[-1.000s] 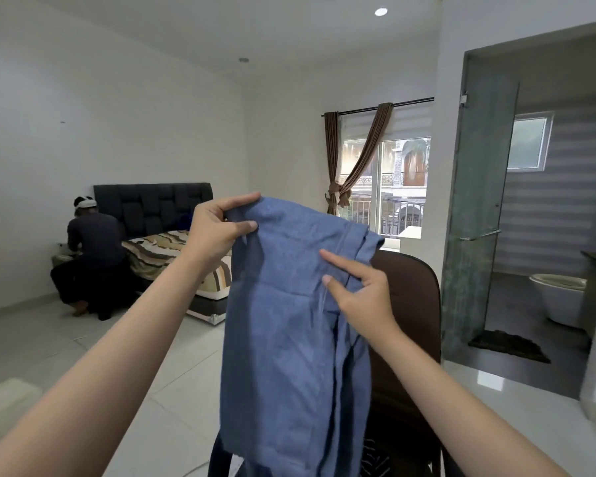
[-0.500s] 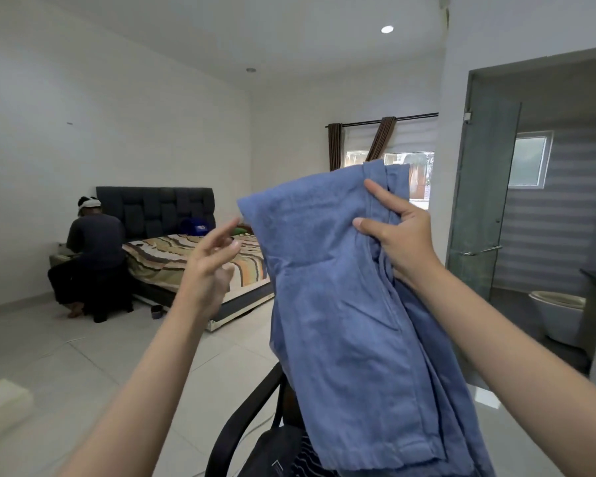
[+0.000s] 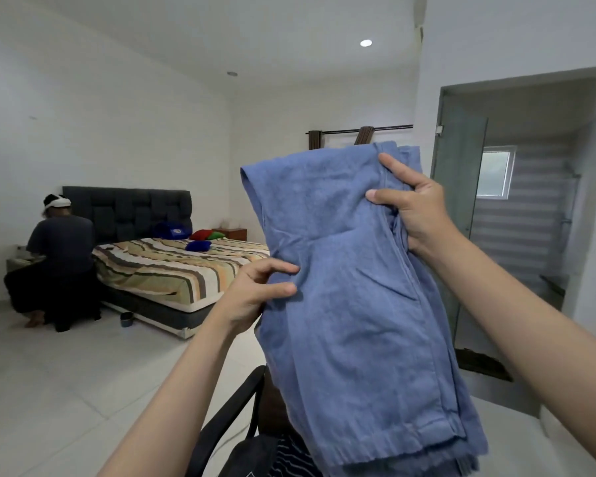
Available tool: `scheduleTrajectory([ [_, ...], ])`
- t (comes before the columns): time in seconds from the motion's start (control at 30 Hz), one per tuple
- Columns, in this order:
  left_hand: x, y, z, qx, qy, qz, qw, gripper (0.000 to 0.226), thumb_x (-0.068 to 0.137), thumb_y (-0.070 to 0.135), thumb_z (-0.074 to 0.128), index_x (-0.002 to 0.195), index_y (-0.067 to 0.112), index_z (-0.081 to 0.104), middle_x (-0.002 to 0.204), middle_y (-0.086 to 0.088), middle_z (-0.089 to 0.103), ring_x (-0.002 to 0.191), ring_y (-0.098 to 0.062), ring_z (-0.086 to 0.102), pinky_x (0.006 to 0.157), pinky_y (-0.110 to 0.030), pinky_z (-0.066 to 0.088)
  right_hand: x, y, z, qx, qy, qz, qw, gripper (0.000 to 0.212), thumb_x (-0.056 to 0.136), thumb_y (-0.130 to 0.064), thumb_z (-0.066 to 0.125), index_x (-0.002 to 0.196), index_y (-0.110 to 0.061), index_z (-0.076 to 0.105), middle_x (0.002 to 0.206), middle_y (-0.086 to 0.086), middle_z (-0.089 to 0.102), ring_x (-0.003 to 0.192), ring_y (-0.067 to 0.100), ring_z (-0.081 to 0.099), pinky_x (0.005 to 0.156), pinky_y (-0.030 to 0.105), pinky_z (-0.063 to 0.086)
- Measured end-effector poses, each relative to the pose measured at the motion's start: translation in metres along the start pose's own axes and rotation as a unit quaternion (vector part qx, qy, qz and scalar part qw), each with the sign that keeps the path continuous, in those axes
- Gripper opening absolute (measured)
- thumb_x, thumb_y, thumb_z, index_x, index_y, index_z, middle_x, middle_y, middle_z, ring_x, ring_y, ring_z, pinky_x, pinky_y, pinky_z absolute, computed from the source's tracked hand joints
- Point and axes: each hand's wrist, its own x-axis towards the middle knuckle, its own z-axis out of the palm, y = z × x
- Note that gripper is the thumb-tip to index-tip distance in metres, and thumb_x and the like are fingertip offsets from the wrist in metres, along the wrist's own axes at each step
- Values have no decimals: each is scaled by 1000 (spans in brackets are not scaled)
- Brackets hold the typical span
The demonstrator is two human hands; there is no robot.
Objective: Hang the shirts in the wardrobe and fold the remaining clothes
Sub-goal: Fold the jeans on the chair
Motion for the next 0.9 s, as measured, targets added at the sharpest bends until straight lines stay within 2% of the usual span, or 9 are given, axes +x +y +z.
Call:
scheduleTrajectory([
  [0.07,-2,3,11,22,16,9,1000,26,49,9,85,67,24,73,85,11,70,87,-7,66,72,-18,53,0,1,-9,-19,17,-1,1000,59,69,17,69,123,-8,61,105,2,70,95,14,69,85,31,56],
  [0.17,-5,12,21,24,-13,-6,1000,34,68,-10,72,69,24,77,84,13,72,85,-3,66,70,-15,52,-2,7,-23,-54,29,12,998,62,68,16,71,124,-8,60,107,0,68,95,12,68,85,29,56],
  [0.27,-5,21,28,31,-44,-29,998,39,77,-14,59,86,18,77,94,11,74,91,-3,67,72,-14,52,-6,11,-37,-46,38,32,998,62,69,14,73,125,-8,61,112,4,68,97,15,68,83,29,56],
  [0.4,1,24,35,28,-22,-28,999,44,79,-16,56,108,15,69,106,12,71,104,-5,64,81,-15,51,-11,10,-49,-15,17,23,999,60,71,13,71,126,-9,59,109,2,69,96,14,69,77,26,56],
  [0.53,7,30,44,41,7,7,999,55,79,-18,54,118,19,63,108,20,68,109,3,59,92,-13,47,-12,10,-67,-1,-55,7,998,63,71,-5,76,129,-18,56,122,1,66,112,16,63,88,28,53],
  [0.67,17,40,52,53,10,16,998,61,77,-21,52,118,23,61,111,17,65,108,2,59,86,-12,48,-43,35,-85,19,-67,24,997,88,76,-44,74,148,-30,25,148,-6,41,134,14,43,110,36,36],
  [0.77,26,46,51,56,17,1,998,62,77,-19,53,118,27,62,115,15,65,111,-4,59,91,-18,49,-95,78,-82,-45,-43,59,996,103,64,-67,72,143,-49,10,145,-24,36,134,3,40,111,32,35],
  [0.83,32,49,49,65,27,-12,997,62,78,-17,53,122,25,61,120,9,63,113,-9,59,97,-24,47,-129,108,-74,-31,-36,72,996,116,54,-72,75,143,-50,3,139,-39,31,134,-3,37,111,33,35],
  [0.9,35,49,47,70,41,-26,996,62,78,-18,52,125,22,59,124,4,62,114,-13,59,101,-29,45,-152,125,-64,-29,-47,46,997,122,55,-66,79,142,-54,-5,142,-41,22,136,-2,33,112,39,35],
])
